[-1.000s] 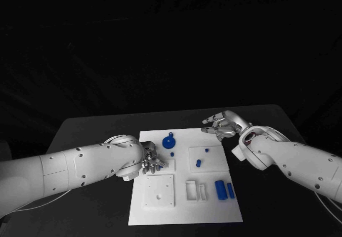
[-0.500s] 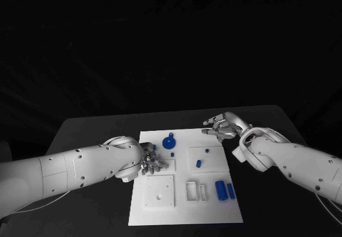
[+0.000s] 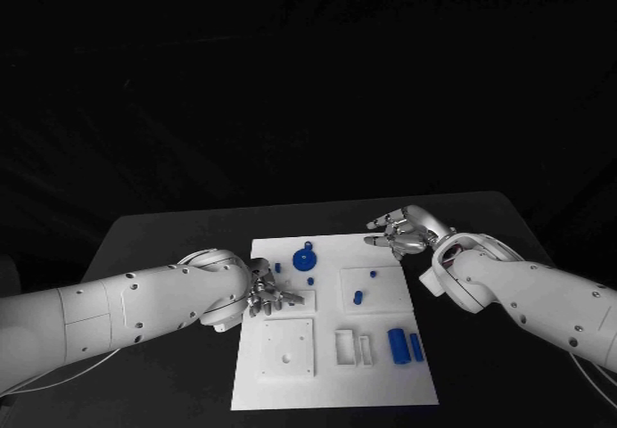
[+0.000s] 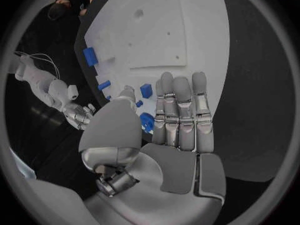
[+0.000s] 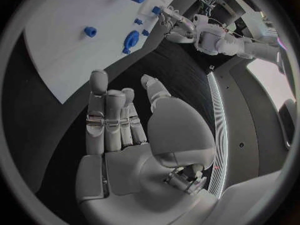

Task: Assemble the parts on the task board

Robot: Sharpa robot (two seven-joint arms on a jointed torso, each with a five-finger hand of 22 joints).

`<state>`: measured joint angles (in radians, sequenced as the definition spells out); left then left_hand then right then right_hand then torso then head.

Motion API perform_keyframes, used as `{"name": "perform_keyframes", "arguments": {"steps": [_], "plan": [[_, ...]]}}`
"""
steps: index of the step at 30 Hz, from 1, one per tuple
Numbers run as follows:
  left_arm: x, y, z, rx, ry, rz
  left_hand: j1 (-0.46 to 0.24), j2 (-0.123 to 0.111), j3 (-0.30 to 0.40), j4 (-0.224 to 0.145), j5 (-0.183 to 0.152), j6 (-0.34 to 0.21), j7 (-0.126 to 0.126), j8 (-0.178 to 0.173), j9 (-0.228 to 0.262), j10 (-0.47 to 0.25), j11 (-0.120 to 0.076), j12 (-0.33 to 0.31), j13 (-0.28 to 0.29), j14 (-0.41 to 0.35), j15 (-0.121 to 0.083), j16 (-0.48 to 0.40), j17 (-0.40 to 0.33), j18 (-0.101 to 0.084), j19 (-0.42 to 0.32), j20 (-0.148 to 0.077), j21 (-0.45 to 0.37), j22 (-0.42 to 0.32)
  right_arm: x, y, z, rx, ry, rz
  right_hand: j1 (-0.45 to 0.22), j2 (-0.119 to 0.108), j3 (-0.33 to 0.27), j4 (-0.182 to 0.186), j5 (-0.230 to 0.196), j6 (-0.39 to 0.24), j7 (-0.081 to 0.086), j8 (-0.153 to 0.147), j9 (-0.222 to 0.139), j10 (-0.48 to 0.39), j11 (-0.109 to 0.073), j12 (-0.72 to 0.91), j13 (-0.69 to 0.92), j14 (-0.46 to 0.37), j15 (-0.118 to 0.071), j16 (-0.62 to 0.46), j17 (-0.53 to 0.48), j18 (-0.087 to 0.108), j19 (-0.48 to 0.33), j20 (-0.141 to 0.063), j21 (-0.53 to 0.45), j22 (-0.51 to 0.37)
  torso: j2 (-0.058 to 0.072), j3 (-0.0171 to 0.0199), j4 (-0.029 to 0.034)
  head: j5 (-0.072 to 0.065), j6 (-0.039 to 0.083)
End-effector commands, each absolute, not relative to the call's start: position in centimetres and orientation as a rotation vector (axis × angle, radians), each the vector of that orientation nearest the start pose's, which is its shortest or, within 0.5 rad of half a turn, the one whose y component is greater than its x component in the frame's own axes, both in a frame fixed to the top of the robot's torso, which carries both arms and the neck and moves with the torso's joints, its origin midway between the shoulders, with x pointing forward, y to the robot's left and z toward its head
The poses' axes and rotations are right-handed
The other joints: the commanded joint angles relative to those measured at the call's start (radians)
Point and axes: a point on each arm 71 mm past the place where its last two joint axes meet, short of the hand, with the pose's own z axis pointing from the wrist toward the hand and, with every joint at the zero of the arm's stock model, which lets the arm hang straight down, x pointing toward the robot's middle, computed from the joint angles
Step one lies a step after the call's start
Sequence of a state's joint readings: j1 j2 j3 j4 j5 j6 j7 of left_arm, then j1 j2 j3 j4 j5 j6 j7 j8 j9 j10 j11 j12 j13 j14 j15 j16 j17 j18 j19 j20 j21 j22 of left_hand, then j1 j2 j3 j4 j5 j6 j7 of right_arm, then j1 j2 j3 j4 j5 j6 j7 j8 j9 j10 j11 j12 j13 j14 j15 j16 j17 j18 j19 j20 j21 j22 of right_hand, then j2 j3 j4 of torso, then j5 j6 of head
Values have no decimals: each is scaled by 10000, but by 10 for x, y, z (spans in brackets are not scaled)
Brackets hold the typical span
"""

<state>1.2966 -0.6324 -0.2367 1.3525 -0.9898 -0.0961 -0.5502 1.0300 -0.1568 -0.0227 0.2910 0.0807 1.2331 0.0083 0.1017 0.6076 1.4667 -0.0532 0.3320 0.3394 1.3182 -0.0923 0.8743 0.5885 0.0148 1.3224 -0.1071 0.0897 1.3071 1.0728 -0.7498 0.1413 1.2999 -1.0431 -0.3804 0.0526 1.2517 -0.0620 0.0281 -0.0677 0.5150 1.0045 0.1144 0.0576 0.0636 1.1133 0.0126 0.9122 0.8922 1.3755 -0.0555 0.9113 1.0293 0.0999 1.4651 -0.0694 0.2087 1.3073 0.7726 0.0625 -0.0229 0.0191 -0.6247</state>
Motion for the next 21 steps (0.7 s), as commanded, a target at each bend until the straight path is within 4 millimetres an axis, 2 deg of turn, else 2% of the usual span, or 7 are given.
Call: {"name": "perform_keyframes", "arguments": {"steps": [1,12,14,16,18,19,21], "plan": [[501,176,-246,-3153,22192,-3375,-80,-58,-65,4,-29,30,17,-14,13,96,75,-13,-13,-44,57,-62,-17,-94,65,-10,-58,-2,525,-228,-199,3671,15911,8778,-80,0,-19,-62,59,-29,44,48,17,-90,-11,-1,-12,-41,2,-36,-9,69,239,-42,-37,244,-3,5,4,4,13],[503,186,-232,-3968,22124,-3938,150,323,52,-74,149,-6,34,-16,-25,22,99,-63,-50,-102,86,-138,-73,-84,30,19,-131,-43,525,-231,-200,3712,15896,8705,-84,-1,-12,-61,81,-45,47,49,18,-89,-9,-3,-17,-35,3,-27,-5,70,243,-40,-46,243,-6,14,3,8,40],[507,190,-225,-4202,22016,-4080,336,719,-65,-359,276,-142,105,-102,-155,-123,158,-154,-116,-213,156,-290,-171,-56,-68,85,-200,-164,525,-232,-200,3725,15887,8691,-84,-1,-12,-61,81,-45,47,49,18,-89,-9,-3,-17,-35,3,-27,-5,70,243,-40,-46,243,-7,17,3,9,53],[512,195,-217,-4362,21922,-4197,537,1202,-391,-990,949,-270,170,-209,-499,-254,222,-285,-257,-295,238,-487,-327,2,-188,173,-203,-451,525,-232,-200,3748,15882,8684,-84,-1,-12,-61,81,-45,47,49,18,-89,-9,-3,-17,-35,3,-27,-5,70,243,-40,-46,243,-7,19,4,10,61],[518,199,-208,-4431,21918,-4310,693,1601,-743,-1384,999,-298,229,-259,-1035,-290,286,-353,-374,-305,258,-589,-434,28,-201,203,-196,-752,525,-233,-200,3762,15878,8679,-84,-1,-12,-61,81,-45,47,49,18,-89,-9,-3,-17,-35,3,-27,-5,70,243,-40,-46,243,-1,19,-4,27,74],[520,201,-205,-4410,21956,-4347,979,1673,-737,-1646,1074,-342,264,-282,-1206,-304,278,-368,-400,-319,260,-611,-454,22,-201,209,-191,-814,525,-233,-200,3767,15877,8676,-84,-1,-12,-61,81,-45,47,49,18,-89,-9,-3,-17,-35,3,-27,-5,70,243,-40,-46,243,-2,21,-7,32,84],[525,203,-199,-4370,21988,-4376,1719,1664,-621,-2222,1790,-349,237,-293,-1378,-353,262,-425,-450,-352,255,-662,-486,12,-232,211,-201,-881,526,-233,-201,3775,15873,8671,-84,-1,-12,-61,81,-45,47,49,18,-89,-9,-3,-17,-35,3,-27,-5,70,243,-40,-46,243,1,20,-15,34,110]]}}
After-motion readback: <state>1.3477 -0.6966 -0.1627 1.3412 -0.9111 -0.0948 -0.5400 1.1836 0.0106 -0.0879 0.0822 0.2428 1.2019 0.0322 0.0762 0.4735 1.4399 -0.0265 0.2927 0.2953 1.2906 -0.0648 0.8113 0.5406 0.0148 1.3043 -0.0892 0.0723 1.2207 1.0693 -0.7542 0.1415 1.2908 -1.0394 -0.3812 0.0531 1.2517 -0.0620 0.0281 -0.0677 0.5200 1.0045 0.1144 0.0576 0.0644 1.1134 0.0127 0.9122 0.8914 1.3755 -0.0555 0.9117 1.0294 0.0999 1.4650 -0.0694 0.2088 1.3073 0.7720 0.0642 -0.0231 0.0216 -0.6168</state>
